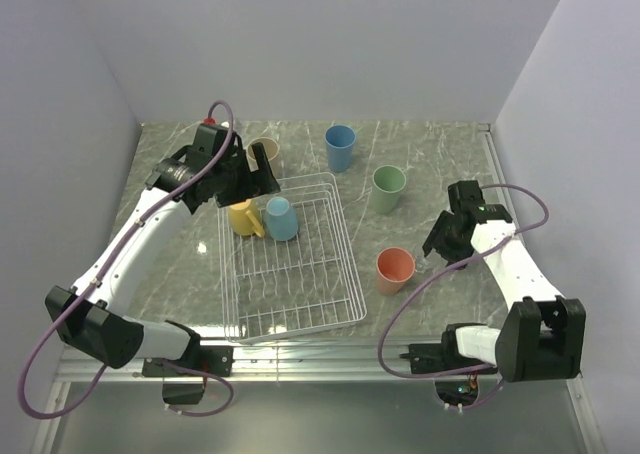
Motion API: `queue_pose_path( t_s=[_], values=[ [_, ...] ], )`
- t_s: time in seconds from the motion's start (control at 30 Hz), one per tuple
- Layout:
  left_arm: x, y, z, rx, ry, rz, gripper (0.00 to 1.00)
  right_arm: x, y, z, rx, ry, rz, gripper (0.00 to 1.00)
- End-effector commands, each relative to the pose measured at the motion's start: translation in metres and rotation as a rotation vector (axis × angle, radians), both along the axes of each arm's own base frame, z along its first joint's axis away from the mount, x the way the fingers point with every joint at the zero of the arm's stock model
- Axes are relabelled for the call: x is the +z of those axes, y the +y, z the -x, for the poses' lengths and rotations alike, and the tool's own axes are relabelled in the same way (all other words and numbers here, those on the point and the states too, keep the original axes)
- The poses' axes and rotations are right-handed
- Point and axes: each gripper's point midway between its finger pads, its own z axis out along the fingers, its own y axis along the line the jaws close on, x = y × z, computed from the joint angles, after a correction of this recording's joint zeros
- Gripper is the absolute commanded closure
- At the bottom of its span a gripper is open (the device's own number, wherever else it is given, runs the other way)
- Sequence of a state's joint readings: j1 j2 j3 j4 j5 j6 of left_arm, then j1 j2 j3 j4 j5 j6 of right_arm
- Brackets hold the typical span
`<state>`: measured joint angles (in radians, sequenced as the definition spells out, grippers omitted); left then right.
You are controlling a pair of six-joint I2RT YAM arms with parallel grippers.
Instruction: Load the cups into the dish rack
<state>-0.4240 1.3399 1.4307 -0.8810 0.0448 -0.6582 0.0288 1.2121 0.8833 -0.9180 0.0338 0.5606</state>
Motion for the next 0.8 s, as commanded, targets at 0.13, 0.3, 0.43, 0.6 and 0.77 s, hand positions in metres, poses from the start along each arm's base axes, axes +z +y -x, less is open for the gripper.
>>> queue_pose_path(
  t_s=[0.13,0.3,0.43,0.6,0.77],
  values=[
    [0.015,0.004,0.007,-0.03,-0.063,0.003,0.06,-0.018,-0.008,-0.017,-0.028,-0.04,0.035,0.39],
    [0.015,0.009,0.018,-0.025,-0.06,0.005,0.06,-0.04,-0.007,-0.021,-0.033,-0.014,0.032,0.64],
    [0.02,0.016,0.021,-0.01,-0.071,-0.019,0.05,-0.053,-0.01,-0.019,-0.032,0.024,0.048,0.75],
    [0.028,0.017,0.024,-0.009,-0.079,-0.007,0.05,-0.041,-0.01,-0.022,-0.036,-0.002,0.049,1.0],
    [0.056,0.005,0.024,-0.061,-0.134,0.054,0.02,0.038,-0.008,-0.05,-0.036,-0.179,0.03,1.0]
  ],
)
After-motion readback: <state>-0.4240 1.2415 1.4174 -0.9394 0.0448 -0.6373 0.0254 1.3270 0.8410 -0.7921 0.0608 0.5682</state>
